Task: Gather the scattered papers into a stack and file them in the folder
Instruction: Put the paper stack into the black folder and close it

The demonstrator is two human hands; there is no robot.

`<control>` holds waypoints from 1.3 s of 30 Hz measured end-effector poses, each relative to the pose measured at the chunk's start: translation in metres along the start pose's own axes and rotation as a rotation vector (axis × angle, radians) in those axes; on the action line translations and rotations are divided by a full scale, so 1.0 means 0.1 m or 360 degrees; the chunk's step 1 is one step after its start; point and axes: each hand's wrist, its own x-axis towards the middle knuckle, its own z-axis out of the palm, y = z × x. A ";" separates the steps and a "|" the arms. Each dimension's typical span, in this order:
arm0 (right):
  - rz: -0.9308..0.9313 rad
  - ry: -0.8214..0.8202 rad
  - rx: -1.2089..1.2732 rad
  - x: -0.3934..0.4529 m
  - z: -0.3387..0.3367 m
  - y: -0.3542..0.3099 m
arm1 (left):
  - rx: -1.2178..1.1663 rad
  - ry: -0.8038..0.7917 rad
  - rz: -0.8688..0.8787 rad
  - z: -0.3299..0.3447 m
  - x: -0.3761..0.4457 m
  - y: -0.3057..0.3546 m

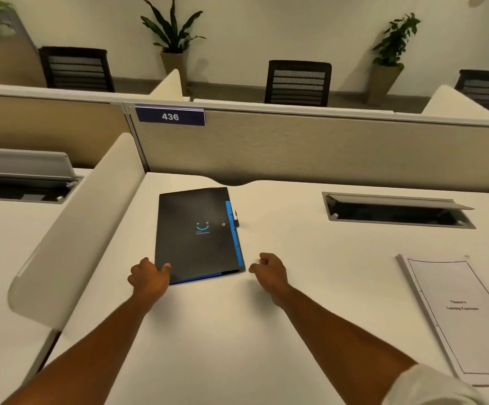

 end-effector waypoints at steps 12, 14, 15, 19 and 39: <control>0.0062 0.0011 -0.0025 0.55 0.38 -0.39 | -0.0261 -0.0035 -0.0105 0.19 0.37 0.05; 0.0065 -0.0005 -0.0035 0.53 0.41 -0.40 | -0.0320 -0.0095 -0.0231 0.20 0.36 0.08; 0.0062 -0.0013 -0.0050 0.52 0.40 -0.39 | -0.0346 -0.0131 -0.0273 0.21 0.36 0.09; 0.0092 -0.0133 0.0043 0.52 0.30 -0.30 | -0.0526 -0.0269 -0.0338 0.24 0.33 0.08; 0.0189 0.0318 0.0251 -0.65 -1.49 1.25 | -0.0890 -0.0584 -0.0013 0.97 -1.89 0.74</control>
